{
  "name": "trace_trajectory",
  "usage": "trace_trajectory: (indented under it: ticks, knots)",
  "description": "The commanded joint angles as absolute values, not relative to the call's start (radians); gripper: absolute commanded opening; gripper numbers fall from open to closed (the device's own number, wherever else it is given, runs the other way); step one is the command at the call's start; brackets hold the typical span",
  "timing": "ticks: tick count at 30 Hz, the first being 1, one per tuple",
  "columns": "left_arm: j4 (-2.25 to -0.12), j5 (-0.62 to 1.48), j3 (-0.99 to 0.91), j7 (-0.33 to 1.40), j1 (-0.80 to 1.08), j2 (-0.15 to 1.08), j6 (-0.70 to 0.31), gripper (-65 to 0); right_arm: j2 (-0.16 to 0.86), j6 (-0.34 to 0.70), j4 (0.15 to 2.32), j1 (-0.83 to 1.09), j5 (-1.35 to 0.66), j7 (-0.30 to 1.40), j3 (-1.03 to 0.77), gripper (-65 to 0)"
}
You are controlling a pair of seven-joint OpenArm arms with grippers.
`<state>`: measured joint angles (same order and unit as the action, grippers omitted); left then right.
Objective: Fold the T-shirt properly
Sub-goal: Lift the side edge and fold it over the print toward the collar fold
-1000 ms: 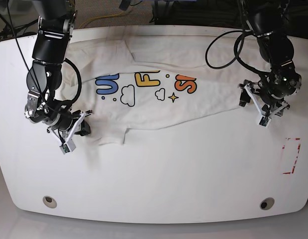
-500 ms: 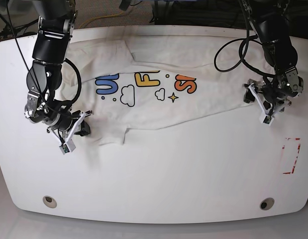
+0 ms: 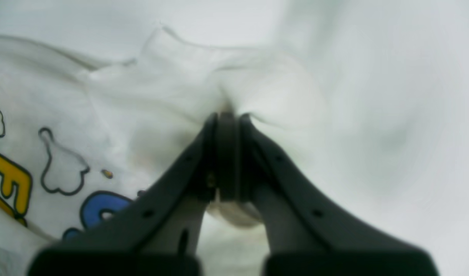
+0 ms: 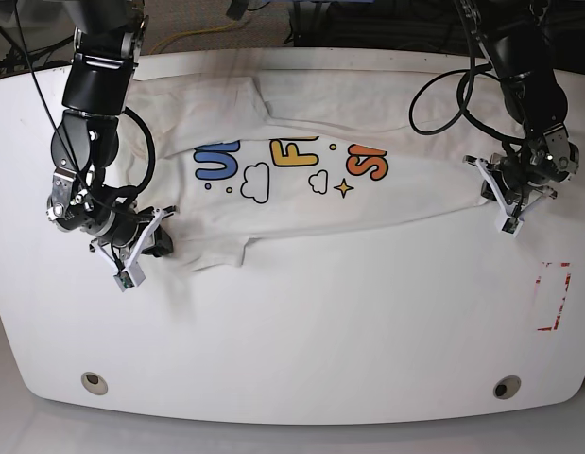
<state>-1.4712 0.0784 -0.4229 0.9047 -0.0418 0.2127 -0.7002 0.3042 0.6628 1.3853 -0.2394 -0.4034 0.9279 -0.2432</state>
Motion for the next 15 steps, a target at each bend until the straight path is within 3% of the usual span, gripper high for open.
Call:
trace_trajectory:
  ticks: [1,15]
  knots:
    - [-1.563,0.087,-0.427,0.892,-0.044,0.211,-0.698,-65.0,0.323,0.668,1.471,-0.251,-0.418,0.921,-0.252,-65.0]
    - [-1.765,0.087,-0.484,0.892,0.038,0.193,-0.698,-65.0,0.320,0.698,1.788,-0.206,-0.418,1.218,-0.453,-65.0]
